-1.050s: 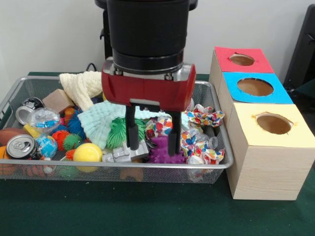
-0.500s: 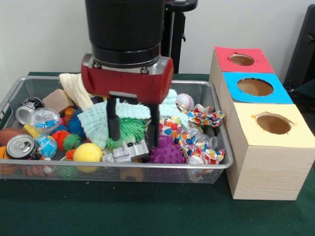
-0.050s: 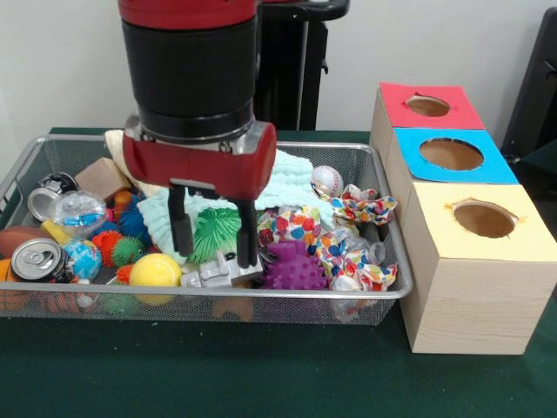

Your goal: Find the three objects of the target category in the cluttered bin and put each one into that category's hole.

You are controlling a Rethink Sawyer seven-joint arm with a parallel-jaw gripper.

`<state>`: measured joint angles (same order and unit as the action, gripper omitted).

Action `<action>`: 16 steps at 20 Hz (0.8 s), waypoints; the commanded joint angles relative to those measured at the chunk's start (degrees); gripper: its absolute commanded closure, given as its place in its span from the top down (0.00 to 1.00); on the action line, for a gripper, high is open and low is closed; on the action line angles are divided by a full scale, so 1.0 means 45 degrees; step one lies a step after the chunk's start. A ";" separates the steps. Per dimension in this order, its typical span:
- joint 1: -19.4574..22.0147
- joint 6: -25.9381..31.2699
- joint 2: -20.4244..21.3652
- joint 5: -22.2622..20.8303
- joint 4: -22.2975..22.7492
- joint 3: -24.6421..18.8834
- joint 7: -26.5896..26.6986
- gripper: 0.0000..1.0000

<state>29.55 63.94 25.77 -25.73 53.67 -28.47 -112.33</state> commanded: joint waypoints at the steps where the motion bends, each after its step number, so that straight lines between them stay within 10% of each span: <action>1: 0.0113 -0.1009 -0.0922 -0.0853 0.1363 -0.0224 0.3449 1.00; 16: -0.0207 -0.1037 -0.1054 -0.0956 0.1263 -0.0130 0.3235 1.00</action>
<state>29.02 61.64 22.85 -26.51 53.88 -28.47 -112.33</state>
